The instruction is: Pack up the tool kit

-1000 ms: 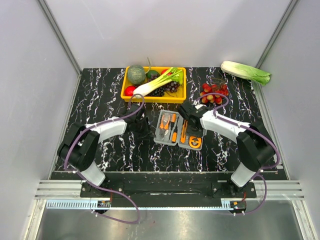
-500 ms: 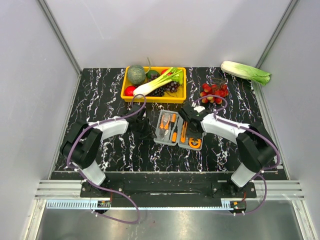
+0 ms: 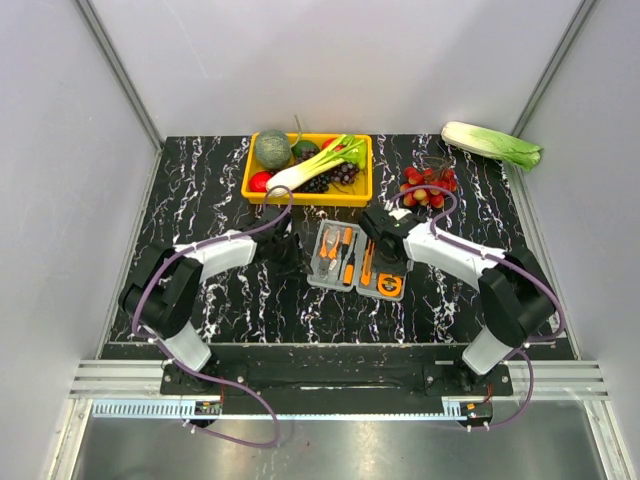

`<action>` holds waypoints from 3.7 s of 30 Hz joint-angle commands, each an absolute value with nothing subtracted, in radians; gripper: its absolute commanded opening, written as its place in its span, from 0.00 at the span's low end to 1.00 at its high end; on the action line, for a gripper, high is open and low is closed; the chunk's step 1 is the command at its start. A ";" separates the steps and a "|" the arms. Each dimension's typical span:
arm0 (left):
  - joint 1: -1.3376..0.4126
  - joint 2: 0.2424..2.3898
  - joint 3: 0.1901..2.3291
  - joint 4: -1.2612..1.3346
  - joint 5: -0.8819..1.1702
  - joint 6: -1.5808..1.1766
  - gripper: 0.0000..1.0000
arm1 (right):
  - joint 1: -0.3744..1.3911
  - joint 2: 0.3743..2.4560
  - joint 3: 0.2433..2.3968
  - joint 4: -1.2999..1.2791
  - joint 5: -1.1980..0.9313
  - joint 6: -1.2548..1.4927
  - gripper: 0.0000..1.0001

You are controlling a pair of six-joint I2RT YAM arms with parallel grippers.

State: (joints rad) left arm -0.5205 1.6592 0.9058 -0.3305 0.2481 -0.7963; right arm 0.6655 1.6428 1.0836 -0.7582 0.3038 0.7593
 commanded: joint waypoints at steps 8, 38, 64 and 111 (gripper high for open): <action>-0.515 1.580 0.985 -0.348 0.216 -0.739 0.46 | 0.667 1.591 1.051 -0.790 0.218 0.791 0.31; -0.505 1.526 1.015 -0.417 0.190 -0.718 0.49 | 0.669 1.808 1.238 -0.652 0.190 0.698 0.27; -0.500 1.526 1.000 -0.414 0.189 -0.709 0.48 | 0.666 1.916 1.174 -0.661 0.184 0.704 0.00; -0.494 1.519 0.985 -0.414 0.193 -0.703 0.48 | 0.647 1.890 1.281 -0.647 0.249 0.681 0.10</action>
